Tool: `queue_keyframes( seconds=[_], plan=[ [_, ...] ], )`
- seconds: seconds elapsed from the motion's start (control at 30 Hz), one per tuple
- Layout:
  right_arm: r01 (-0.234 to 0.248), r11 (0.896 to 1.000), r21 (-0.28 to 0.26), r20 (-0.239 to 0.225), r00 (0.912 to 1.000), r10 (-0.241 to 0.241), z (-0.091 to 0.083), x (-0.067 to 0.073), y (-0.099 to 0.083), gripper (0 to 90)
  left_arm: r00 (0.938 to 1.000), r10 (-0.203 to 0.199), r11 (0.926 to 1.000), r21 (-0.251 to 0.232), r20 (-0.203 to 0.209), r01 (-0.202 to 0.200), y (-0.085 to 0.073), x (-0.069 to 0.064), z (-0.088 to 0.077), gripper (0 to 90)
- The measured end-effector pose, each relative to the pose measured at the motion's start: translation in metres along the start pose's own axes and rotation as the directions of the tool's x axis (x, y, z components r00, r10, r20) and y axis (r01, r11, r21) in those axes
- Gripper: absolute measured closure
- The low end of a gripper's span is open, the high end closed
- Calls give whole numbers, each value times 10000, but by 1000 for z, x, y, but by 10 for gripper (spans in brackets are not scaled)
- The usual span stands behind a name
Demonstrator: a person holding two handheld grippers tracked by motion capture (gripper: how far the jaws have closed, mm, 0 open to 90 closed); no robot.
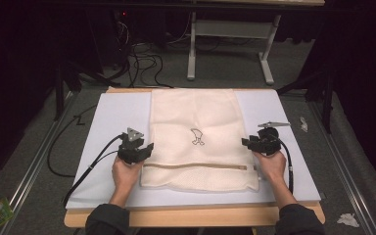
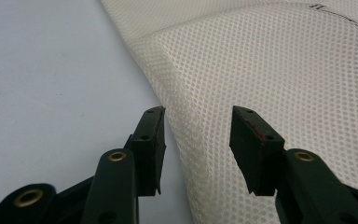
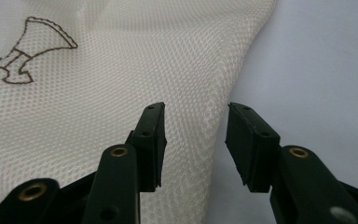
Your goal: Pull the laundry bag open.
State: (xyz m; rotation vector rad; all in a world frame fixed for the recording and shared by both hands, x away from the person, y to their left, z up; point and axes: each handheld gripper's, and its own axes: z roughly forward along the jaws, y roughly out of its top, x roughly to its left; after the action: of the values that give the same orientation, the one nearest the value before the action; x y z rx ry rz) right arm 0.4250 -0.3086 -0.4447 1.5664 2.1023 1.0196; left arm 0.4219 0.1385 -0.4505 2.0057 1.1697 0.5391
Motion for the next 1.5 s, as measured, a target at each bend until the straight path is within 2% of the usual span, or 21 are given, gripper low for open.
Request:
queue_keyframes(
  seconds=[0.3, 0.47, 0.73, 0.87, 1.0, 1.27, 1.5],
  plan=[
    [-209, 9996, -211, -69, 9998, 207, -11, -2, -10, 569, 9999, -48, 9997, -244, 113, 50, -6, -5, -7, 529],
    [-280, 9992, -299, -178, 9995, 275, -19, 0, -15, 560, 9995, 146, 9994, -317, 283, -137, -12, -12, -13, 514],
    [-391, 9983, -430, -409, 9985, 374, -30, 4, -27, 517, 9989, 229, 9988, -431, 416, -211, -18, -19, -23, 490],
    [-413, 9980, -471, -381, 9985, 395, -36, 6, -33, 488, 9986, 363, 9985, -434, 388, -346, -22, -24, -26, 481],
    [-565, 9976, -392, -302, 9980, 553, -40, 5, -39, 461, 9983, 335, 9983, -489, 483, -311, -26, -28, -28, 471],
    [-675, 9976, -140, -534, 9963, 667, -39, 6, -55, 462, 9975, 464, 9983, -388, 532, -443, -35, -37, -25, 459],
    [-770, 9970, 71, -610, 9951, 773, -34, 8, -61, 450, 9976, 297, 9988, -414, 630, -271, -37, -40, -24, 453]
  ],
)
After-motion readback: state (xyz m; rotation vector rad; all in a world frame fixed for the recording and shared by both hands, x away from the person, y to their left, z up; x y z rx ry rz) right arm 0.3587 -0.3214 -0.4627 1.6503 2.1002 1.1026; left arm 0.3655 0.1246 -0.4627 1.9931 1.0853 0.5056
